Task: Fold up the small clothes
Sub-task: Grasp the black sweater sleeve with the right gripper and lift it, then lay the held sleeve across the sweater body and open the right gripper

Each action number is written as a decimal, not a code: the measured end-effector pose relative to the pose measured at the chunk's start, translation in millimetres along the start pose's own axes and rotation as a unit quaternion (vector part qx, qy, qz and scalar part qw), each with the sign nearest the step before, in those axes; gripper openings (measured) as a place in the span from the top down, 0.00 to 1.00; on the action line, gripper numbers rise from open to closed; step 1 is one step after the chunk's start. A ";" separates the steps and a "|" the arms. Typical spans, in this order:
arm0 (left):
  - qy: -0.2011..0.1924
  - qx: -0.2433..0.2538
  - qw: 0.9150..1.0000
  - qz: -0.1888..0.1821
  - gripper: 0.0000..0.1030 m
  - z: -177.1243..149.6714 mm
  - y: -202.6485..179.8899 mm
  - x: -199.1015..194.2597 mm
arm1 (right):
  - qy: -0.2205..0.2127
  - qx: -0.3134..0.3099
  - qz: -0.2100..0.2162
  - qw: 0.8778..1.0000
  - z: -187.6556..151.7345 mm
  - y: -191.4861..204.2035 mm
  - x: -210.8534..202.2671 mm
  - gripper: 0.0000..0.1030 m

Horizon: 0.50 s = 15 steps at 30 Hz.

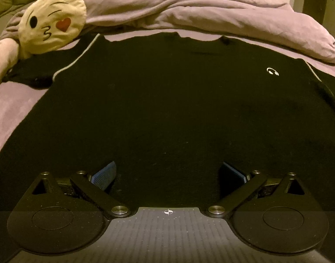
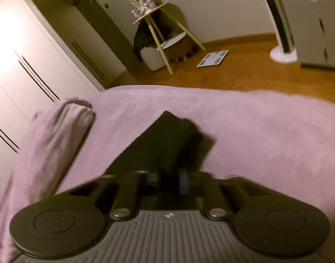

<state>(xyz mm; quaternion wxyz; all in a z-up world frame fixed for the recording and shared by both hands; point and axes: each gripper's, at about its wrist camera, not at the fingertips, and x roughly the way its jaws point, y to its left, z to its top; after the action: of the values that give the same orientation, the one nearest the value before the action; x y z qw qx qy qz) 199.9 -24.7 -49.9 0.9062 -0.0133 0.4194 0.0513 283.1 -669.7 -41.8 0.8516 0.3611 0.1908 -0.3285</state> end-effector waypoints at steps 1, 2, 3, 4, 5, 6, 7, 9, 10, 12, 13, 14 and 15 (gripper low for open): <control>0.000 0.000 1.000 0.000 0.00 -0.4 -0.3 -0.3 | -0.013 -0.017 0.001 1.000 1.0 11.4 -6.4 0.90; -0.001 0.000 1.000 -0.002 0.00 -0.4 0.1 -0.4 | -0.029 -0.042 0.012 0.999 0.2 27.4 -17.2 0.91; -0.002 -0.001 1.000 -0.002 0.00 -0.9 0.7 -0.7 | -0.041 -0.071 0.025 0.996 -1.9 44.2 -26.6 0.91; -0.003 -0.003 1.000 -0.004 0.00 -1.0 1.8 -0.9 | -0.055 -0.110 0.042 0.991 -6.5 64.7 -39.7 0.91; -0.003 -0.004 1.000 -0.005 0.00 -1.0 2.4 -1.4 | -0.069 -0.152 0.068 0.984 -14.4 89.1 -56.9 0.91; -0.003 -0.004 1.000 -0.005 0.00 -0.8 3.3 -1.9 | -0.078 -0.181 0.098 0.975 -23.1 110.3 -73.0 0.91; -0.002 -0.005 1.000 -0.005 0.00 -0.5 4.4 -2.8 | -0.080 -0.206 0.133 0.966 -34.8 132.1 -90.0 0.91; 0.001 -0.008 1.000 -0.009 0.00 1.0 7.5 -5.0 | -0.083 -0.263 0.199 0.940 -67.8 176.0 -124.6 0.91; 0.002 -0.014 1.000 -0.012 0.00 2.0 10.5 -7.2 | -0.079 -0.289 0.226 0.927 -87.3 196.3 -138.8 0.91; -0.002 -0.024 1.000 -0.017 0.00 3.5 17.7 -12.8 | -0.063 -0.336 0.281 0.897 -134.6 232.7 -162.1 0.91; -0.006 -0.029 0.999 -0.020 0.00 4.6 23.0 -16.3 | -0.054 -0.360 0.304 0.880 -162.6 248.5 -171.6 0.91; -0.008 -0.034 0.999 -0.021 0.00 5.9 27.6 -19.1 | -0.047 -0.377 0.316 0.869 -185.7 259.6 -176.4 0.91; -0.009 -0.038 0.999 -0.022 0.00 7.2 32.1 -21.2 | -0.035 -0.396 0.321 0.860 -214.8 271.2 -179.6 0.91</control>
<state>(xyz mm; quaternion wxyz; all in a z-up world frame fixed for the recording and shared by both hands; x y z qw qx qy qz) 188.4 6.0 -28.4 0.9099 -0.0567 0.4082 0.0476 325.6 -292.9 48.8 0.9871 0.0232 0.1485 0.0542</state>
